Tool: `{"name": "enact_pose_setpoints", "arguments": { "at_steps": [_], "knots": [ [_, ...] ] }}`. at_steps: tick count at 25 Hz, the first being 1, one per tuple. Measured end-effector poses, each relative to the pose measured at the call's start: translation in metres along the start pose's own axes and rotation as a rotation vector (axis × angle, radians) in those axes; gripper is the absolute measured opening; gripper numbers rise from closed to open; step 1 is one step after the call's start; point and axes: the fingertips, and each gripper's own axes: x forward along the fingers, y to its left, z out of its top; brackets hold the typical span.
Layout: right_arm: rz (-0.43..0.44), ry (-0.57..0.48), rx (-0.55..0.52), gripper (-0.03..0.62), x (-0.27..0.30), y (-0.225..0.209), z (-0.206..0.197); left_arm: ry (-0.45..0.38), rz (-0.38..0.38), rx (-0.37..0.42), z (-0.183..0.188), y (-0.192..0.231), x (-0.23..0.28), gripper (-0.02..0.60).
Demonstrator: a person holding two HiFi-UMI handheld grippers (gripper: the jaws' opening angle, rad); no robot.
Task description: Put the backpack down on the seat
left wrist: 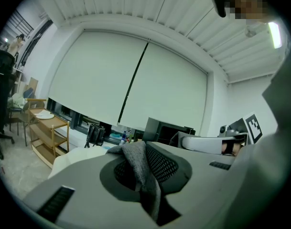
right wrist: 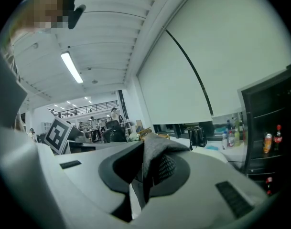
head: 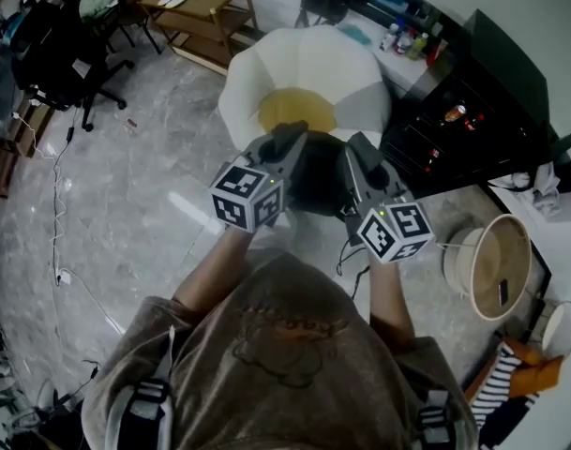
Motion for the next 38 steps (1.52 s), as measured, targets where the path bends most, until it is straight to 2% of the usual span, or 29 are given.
{"name": "enact_pose_setpoints", "arguments": {
  "at_steps": [15,25,33,38],
  "knots": [
    [-0.043,0.021,0.043,0.034,0.109,-0.057,0.022,0.041,-0.035,-0.007,0.035,0.090,0.091,0.035],
    [-0.071,0.014,0.108,0.034,0.164,-0.099,0.022,0.086,-0.076,-0.021,0.037,0.135,0.143,0.035],
    [-0.078,0.038,0.113,0.034,0.200,-0.140,0.025,0.115,-0.062,-0.018,0.038,0.158,0.190,0.035],
    [-0.066,0.057,0.099,0.034,0.221,-0.165,0.023,0.108,-0.029,-0.014,0.036,0.170,0.221,0.035]
  ]
}}
